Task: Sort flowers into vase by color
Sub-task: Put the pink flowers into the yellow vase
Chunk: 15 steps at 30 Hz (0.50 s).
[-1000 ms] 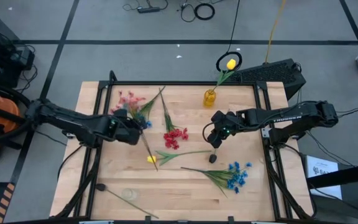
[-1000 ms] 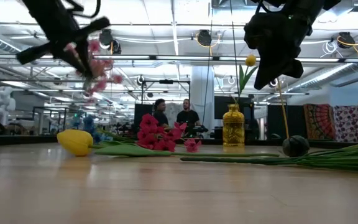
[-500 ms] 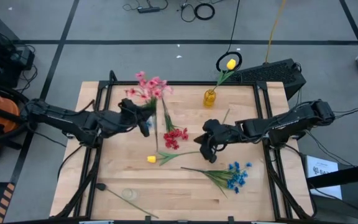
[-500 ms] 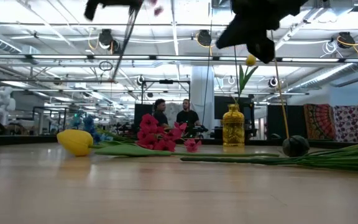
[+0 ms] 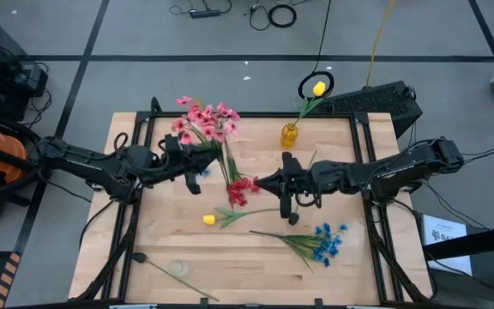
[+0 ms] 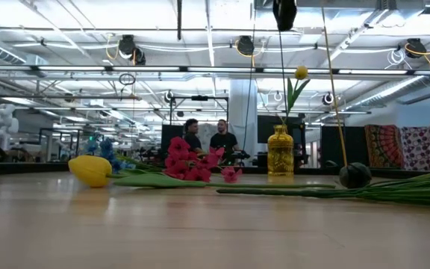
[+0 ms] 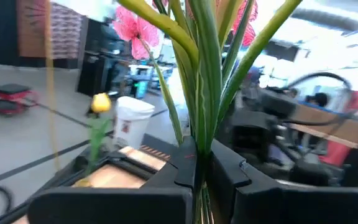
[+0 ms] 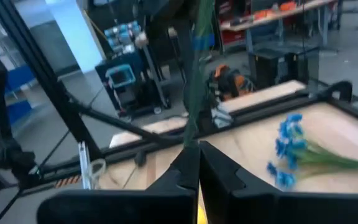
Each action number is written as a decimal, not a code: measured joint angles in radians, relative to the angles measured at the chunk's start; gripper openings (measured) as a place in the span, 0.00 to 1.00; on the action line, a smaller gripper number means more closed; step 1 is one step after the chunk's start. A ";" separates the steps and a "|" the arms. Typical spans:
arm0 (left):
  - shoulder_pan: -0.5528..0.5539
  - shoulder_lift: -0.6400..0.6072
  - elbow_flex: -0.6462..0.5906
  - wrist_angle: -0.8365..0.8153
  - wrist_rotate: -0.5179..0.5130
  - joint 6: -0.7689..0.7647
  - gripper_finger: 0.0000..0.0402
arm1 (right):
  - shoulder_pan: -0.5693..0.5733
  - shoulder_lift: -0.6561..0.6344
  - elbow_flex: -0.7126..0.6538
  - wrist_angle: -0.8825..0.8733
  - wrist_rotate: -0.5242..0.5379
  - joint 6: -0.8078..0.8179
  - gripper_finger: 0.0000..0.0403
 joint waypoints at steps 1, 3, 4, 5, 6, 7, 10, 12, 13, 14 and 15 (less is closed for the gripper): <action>0.000 0.006 0.000 0.008 0.016 0.001 0.05 | -0.010 0.000 0.000 0.011 -0.014 -0.006 0.01; -0.001 0.026 0.000 0.036 0.040 0.001 0.05 | -0.034 0.000 0.000 0.020 -0.073 -0.010 0.01; -0.001 0.037 0.000 0.046 0.045 0.001 0.05 | -0.048 0.000 0.004 0.010 -0.106 -0.010 0.01; -0.001 0.047 0.000 0.047 0.045 0.001 0.05 | -0.059 0.002 0.013 -0.007 -0.131 -0.011 0.01; -0.001 0.059 0.000 0.050 0.044 0.001 0.05 | -0.068 0.006 0.025 -0.023 -0.150 -0.016 0.01; -0.001 0.074 0.000 0.058 0.044 0.001 0.05 | -0.076 0.008 0.039 -0.044 -0.157 -0.022 0.01; -0.001 0.113 0.000 0.090 0.042 0.001 0.05 | -0.091 0.008 0.081 -0.094 -0.176 -0.062 0.02; -0.001 0.137 0.000 0.108 0.041 0.001 0.05 | -0.093 0.008 0.103 -0.109 -0.180 -0.082 0.04; -0.001 0.146 0.000 0.118 0.041 0.002 0.05 | -0.094 0.008 0.113 -0.115 -0.182 -0.092 0.06; -0.001 0.154 0.000 0.123 0.040 0.005 0.05 | -0.094 0.008 0.118 -0.118 -0.183 -0.100 0.07; 0.002 0.161 0.000 0.136 0.040 0.010 0.05 | -0.094 0.008 0.121 -0.124 -0.183 -0.104 0.09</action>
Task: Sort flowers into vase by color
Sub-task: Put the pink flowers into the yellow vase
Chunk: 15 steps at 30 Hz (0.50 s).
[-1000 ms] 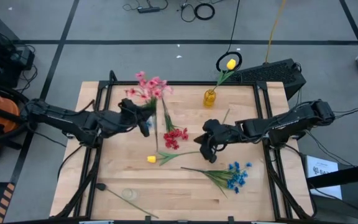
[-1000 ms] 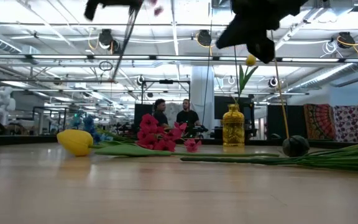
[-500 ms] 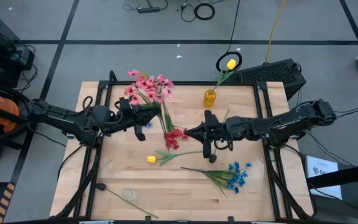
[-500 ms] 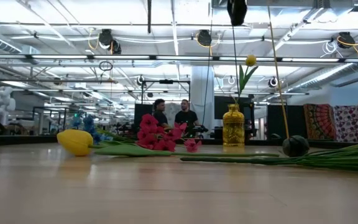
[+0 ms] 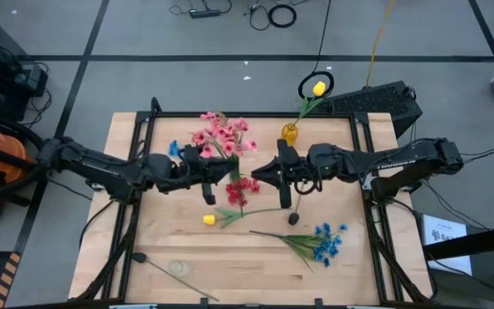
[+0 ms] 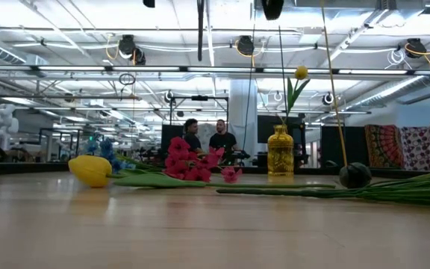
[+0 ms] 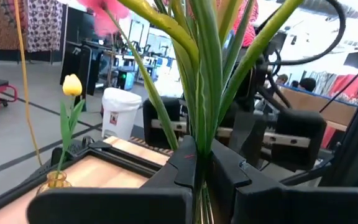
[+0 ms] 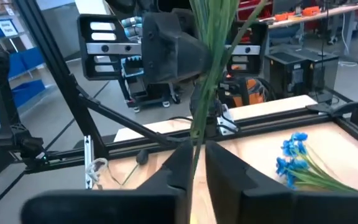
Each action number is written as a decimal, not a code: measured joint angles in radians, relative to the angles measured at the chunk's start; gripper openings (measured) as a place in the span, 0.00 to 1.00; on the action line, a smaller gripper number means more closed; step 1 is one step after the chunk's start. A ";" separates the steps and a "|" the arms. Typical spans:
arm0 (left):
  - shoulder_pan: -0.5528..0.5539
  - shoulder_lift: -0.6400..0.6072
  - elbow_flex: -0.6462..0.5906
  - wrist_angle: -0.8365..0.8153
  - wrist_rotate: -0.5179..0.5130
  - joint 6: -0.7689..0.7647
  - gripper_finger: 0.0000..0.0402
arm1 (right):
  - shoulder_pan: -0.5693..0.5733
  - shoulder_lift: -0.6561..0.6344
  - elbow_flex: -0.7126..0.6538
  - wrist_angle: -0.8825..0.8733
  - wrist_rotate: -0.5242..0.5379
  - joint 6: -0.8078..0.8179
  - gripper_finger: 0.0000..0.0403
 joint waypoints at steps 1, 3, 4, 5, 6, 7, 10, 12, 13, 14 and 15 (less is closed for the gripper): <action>0.003 0.006 0.000 0.014 0.000 0.005 0.05 | 0.000 0.000 0.003 -0.002 0.000 -0.003 0.12; 0.010 0.013 0.000 0.033 0.001 0.018 0.05 | 0.000 0.000 0.004 -0.001 0.000 -0.005 0.16; 0.014 0.017 0.000 0.045 0.001 0.019 0.05 | 0.000 0.000 0.004 0.000 0.000 -0.004 0.18; 0.019 0.019 0.000 0.056 0.001 0.019 0.05 | 0.000 0.000 0.004 -0.001 0.000 0.002 0.21; 0.024 0.021 0.000 0.067 0.005 0.019 0.05 | 0.000 0.000 0.004 -0.001 0.001 0.008 0.23; 0.029 0.022 0.000 0.077 0.020 0.019 0.05 | 0.001 0.000 0.004 -0.001 0.002 0.008 0.25; 0.051 0.021 0.000 0.096 0.096 0.019 0.05 | 0.004 0.013 0.004 0.027 0.010 0.009 0.29; 0.064 0.022 0.000 0.109 0.142 0.019 0.05 | 0.004 0.036 0.004 0.080 0.014 0.014 0.31; 0.070 0.022 0.000 0.113 0.159 0.019 0.05 | 0.004 0.048 0.004 0.110 0.014 0.022 0.32; 0.076 0.021 0.003 0.113 0.174 0.019 0.05 | 0.004 0.061 0.004 0.131 0.014 0.033 0.32; 0.080 0.021 0.008 0.110 0.191 0.019 0.05 | 0.004 0.072 0.005 0.146 0.014 0.039 0.32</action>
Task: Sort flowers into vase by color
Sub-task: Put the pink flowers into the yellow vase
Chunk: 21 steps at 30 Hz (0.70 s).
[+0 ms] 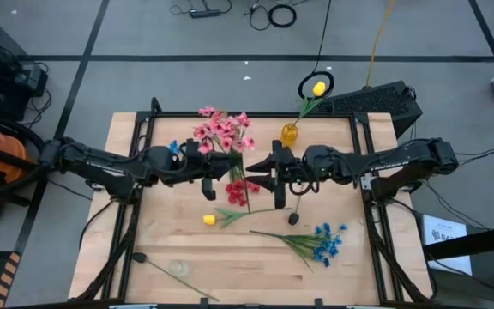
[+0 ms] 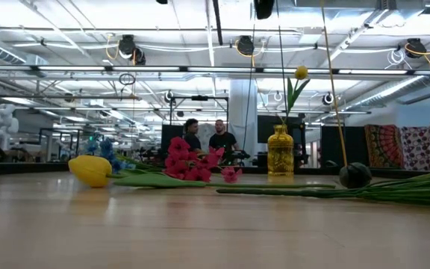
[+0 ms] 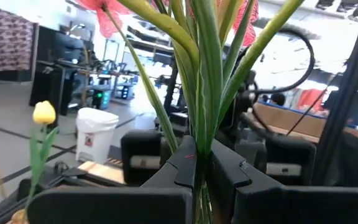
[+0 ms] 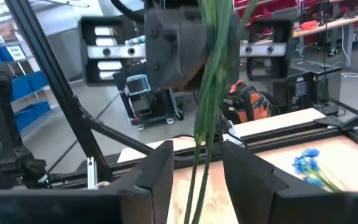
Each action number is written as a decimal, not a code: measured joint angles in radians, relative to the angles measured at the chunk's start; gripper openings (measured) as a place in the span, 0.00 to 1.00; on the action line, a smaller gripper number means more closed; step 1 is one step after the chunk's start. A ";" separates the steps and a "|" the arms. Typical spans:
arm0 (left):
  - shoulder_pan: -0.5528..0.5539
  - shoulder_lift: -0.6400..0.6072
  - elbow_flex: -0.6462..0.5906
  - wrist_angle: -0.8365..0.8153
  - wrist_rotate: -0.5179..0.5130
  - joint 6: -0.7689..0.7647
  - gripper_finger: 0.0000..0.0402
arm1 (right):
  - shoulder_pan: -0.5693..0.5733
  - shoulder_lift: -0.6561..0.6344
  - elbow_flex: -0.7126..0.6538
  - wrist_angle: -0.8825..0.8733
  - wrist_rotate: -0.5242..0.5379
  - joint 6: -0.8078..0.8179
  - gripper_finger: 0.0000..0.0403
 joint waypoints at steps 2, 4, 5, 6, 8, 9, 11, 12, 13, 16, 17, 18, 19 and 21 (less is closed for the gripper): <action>0.012 0.000 0.004 -0.001 0.033 0.000 0.05 | 0.000 0.026 0.003 0.012 0.000 0.003 0.32; 0.020 0.000 0.005 -0.005 0.060 0.007 0.05 | 0.000 0.045 0.009 0.005 0.009 0.006 0.32; 0.024 0.000 0.005 -0.013 0.066 0.011 0.05 | 0.000 0.057 0.020 0.007 0.018 0.013 0.32; 0.027 0.000 0.005 -0.018 0.070 0.022 0.05 | 0.000 0.065 0.031 0.011 0.020 0.019 0.32; 0.030 0.000 0.005 -0.020 0.072 0.028 0.05 | 0.000 0.081 0.053 0.012 0.021 0.025 0.32; 0.030 0.000 0.005 -0.020 0.072 0.028 0.05 | 0.000 0.090 0.066 0.015 0.021 0.025 0.32; 0.033 0.000 0.005 -0.024 0.075 0.032 0.05 | 0.000 0.103 0.081 0.008 0.022 0.025 0.32; 0.034 0.000 0.005 -0.033 0.080 0.032 0.05 | 0.000 0.107 0.089 0.008 0.023 0.021 0.32; 0.037 0.000 0.005 -0.042 0.083 0.032 0.05 | 0.000 0.109 0.092 0.008 0.025 0.017 0.32; 0.043 0.000 0.005 -0.044 0.099 0.031 0.05 | 0.000 0.112 0.098 0.008 0.072 0.014 0.30; 0.043 0.000 0.005 -0.044 0.101 0.031 0.05 | 0.000 0.113 0.098 0.004 0.084 0.014 0.28; 0.043 0.000 0.005 -0.049 0.101 0.031 0.05 | 0.000 0.113 0.098 -0.002 0.094 0.014 0.26; 0.044 0.000 0.005 -0.059 0.101 0.031 0.05 | 0.000 0.113 0.098 -0.009 0.096 0.014 0.24; 0.047 0.000 0.005 -0.067 0.101 0.031 0.05 | 0.000 0.113 0.098 -0.014 0.096 0.001 0.18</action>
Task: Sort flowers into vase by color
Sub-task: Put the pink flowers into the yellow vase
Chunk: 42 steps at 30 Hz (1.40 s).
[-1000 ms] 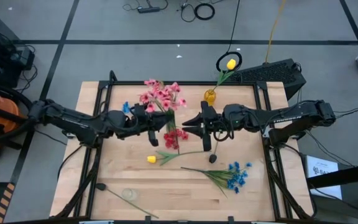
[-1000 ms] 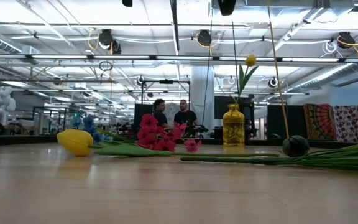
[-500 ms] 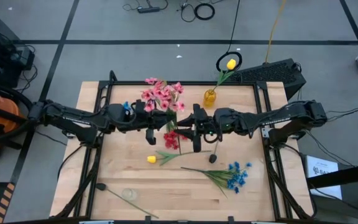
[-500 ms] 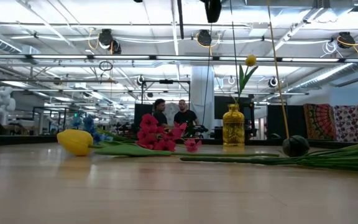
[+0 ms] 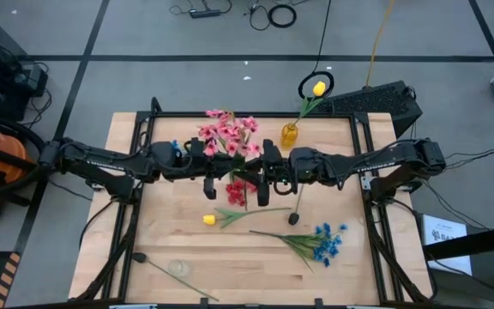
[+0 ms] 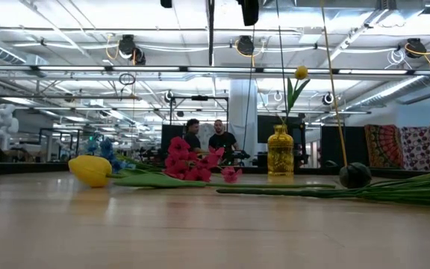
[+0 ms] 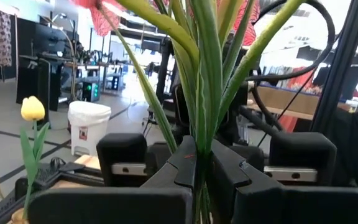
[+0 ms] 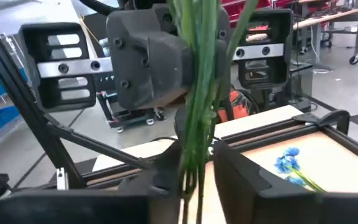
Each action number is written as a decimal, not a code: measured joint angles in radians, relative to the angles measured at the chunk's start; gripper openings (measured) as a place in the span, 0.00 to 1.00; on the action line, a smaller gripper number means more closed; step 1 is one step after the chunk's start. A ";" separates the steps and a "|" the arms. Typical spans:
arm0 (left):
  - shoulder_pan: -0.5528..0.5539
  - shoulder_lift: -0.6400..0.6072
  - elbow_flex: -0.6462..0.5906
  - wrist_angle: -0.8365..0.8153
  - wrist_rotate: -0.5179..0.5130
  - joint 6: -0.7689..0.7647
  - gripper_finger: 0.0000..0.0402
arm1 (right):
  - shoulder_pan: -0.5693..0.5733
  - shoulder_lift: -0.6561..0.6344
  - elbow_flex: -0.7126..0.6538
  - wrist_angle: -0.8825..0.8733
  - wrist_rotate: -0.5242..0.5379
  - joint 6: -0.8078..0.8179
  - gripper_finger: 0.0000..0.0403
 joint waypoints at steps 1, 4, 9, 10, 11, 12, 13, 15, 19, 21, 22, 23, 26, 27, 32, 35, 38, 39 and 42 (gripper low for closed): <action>0.000 0.000 0.000 0.000 0.000 0.000 0.05 | 0.000 0.000 0.000 -0.001 0.000 -0.009 0.15; 0.002 0.000 0.000 0.001 0.000 0.000 0.05 | 0.000 0.000 0.000 -0.004 0.003 -0.034 0.04; 0.001 0.000 0.000 0.000 0.000 -0.007 0.06 | 0.000 0.000 0.000 -0.004 0.003 -0.049 0.01; 0.001 0.000 0.000 0.000 0.000 -0.008 0.07 | 0.000 0.000 0.000 -0.004 0.003 -0.053 0.01; 0.001 0.000 0.000 -0.001 0.000 -0.013 0.07 | 0.000 0.000 0.000 -0.004 0.003 -0.054 0.01; 0.001 0.000 0.000 -0.004 -0.001 -0.029 0.08 | 0.000 0.000 0.000 -0.005 0.003 -0.054 0.01; 0.002 0.000 0.000 -0.012 -0.001 -0.051 0.10 | 0.000 0.000 0.000 -0.007 0.003 -0.054 0.01; 0.009 -0.001 0.001 -0.040 0.000 -0.081 0.13 | 0.000 0.001 -0.001 -0.012 0.003 -0.053 0.01; 0.014 -0.001 0.001 -0.103 -0.001 -0.087 0.22 | -0.002 0.001 -0.001 -0.011 0.004 -0.032 0.01; 0.014 -0.001 0.001 -0.101 -0.003 -0.087 0.27 | -0.002 0.001 -0.001 -0.012 0.006 -0.033 0.01; 0.014 -0.001 0.001 -0.095 -0.004 -0.086 0.29 | -0.006 0.001 -0.001 -0.015 0.006 -0.032 0.01; 0.014 -0.004 0.001 -0.095 -0.005 -0.084 0.31 | -0.007 -0.002 -0.001 -0.021 0.006 -0.031 0.01; 0.014 -0.019 0.001 -0.098 -0.009 -0.061 0.36 | -0.014 -0.018 -0.001 -0.042 0.019 -0.029 0.01; 0.014 -0.028 0.001 -0.103 -0.009 -0.044 0.37 | -0.015 -0.026 -0.001 -0.052 0.036 -0.029 0.01; 0.015 -0.082 0.000 -0.130 -0.048 -0.027 0.39 | -0.019 -0.104 -0.001 -0.142 0.112 -0.029 0.01; 0.015 -0.134 0.000 -0.192 -0.101 -0.025 0.39 | -0.019 -0.162 -0.001 -0.241 0.156 -0.029 0.01; 0.015 -0.190 0.000 -0.299 -0.150 -0.026 0.39 | -0.018 -0.219 -0.001 -0.338 0.196 -0.027 0.01; 0.015 -0.207 0.000 -0.332 -0.163 -0.026 0.39 | -0.014 -0.237 -0.001 -0.381 0.211 -0.018 0.01; 0.015 -0.259 0.000 -0.425 -0.179 -0.030 0.39 | -0.005 -0.287 -0.001 -0.512 0.257 0.014 0.01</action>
